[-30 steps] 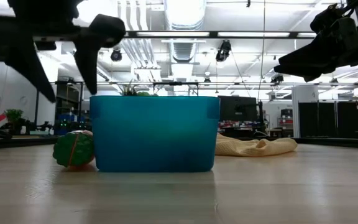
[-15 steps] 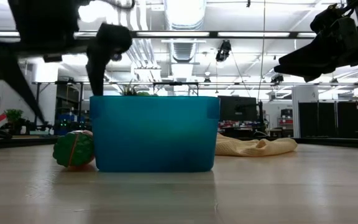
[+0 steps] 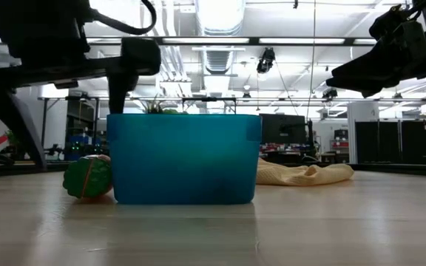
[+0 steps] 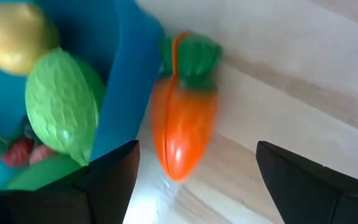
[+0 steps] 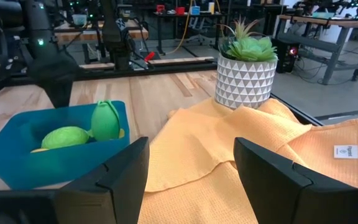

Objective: Pick and placing Produce into tupperware
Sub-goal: Put the carrot into the bin

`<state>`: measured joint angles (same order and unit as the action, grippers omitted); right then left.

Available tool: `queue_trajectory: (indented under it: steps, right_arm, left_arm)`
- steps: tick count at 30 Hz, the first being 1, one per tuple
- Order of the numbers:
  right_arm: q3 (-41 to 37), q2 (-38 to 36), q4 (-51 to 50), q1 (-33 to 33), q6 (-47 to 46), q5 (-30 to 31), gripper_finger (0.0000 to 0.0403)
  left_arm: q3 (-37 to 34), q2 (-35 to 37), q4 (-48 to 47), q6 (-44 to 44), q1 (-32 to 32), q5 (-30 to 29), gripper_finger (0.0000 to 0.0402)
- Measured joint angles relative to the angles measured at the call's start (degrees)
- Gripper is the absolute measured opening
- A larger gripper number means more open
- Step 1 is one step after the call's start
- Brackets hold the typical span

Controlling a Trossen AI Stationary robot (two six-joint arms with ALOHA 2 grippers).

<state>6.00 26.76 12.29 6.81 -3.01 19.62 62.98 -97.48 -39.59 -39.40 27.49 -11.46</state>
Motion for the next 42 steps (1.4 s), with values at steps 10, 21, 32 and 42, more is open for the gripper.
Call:
queue_trajectory:
  steps: [10, 21, 32, 42]
  right_arm:
    - [0.0, 0.0, -0.1, 0.0, 0.0, 0.0, 0.0228]
    - [0.0, 0.0, 0.0, 0.0, 0.0, 0.0, 0.0228]
    - [0.0, 0.0, 0.0, 0.0, 0.0, 0.0, 0.0228]
    - [0.0, 0.0, 0.0, 0.0, 0.1, 0.0, 0.0228]
  left_arm:
    - [0.2, -4.0, 4.4, -6.6, -0.4, 0.3, 0.0306]
    - [0.2, -5.2, 4.8, -6.6, -1.6, 0.6, 0.0306]
    - [0.1, -5.2, 6.1, -15.2, -1.9, 3.5, 0.0306]
    - [0.1, -5.2, 5.9, -15.0, -3.3, 5.4, 0.0274]
